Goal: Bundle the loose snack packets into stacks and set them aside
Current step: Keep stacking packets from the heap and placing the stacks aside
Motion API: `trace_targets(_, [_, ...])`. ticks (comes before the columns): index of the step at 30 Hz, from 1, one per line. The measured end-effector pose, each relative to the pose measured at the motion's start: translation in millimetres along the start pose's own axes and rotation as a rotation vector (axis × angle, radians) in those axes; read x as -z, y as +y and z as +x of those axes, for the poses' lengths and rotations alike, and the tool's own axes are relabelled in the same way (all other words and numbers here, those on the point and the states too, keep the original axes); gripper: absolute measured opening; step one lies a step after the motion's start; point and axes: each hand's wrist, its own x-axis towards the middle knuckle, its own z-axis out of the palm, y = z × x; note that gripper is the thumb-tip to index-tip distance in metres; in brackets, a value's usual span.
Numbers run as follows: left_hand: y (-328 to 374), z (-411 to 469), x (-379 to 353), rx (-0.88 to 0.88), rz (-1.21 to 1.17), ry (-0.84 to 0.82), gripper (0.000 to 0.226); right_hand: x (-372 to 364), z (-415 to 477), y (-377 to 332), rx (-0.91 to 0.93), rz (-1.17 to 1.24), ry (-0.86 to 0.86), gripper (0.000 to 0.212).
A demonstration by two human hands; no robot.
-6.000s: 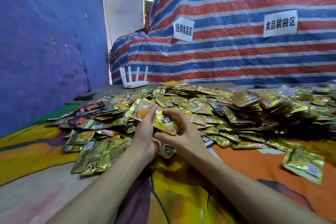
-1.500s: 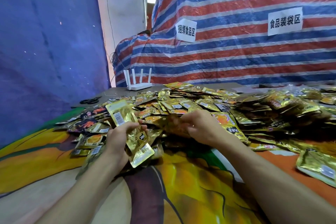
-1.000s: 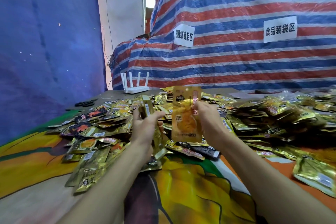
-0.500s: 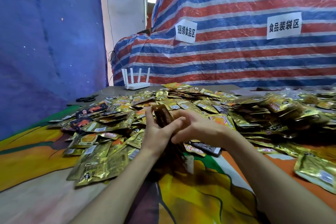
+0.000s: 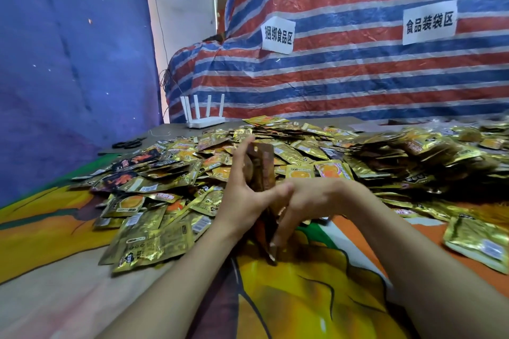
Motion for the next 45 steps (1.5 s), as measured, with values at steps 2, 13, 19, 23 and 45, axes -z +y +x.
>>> trace_targets(2, [-1.1,-2.7,-0.7,0.003,-0.015,-0.049,0.088,2.4,-2.5,0.7,-0.041,-0.018,-0.043,0.034])
trace_targets(13, [9.1,7.1,4.9,-0.049,-0.182,0.365,0.072,-19.2,18.2,-11.1,0.057,-0.32,0.168,0.041])
trace_targets(19, [1.4,6.3,6.1,0.022,-0.142,0.28,0.112,-23.0,24.4,-1.1,0.21,-0.07,0.375,0.03])
trace_targets(23, [-2.2,4.1,8.6,0.058,-0.064,0.219,0.1,-17.6,22.1,0.4,0.081,-0.173,0.212,0.06])
trace_targets(45, [-4.3,-4.1,-4.7,0.264,-0.166,0.06,0.12,-14.0,24.1,4.2,-0.046,-0.326,0.027,0.071])
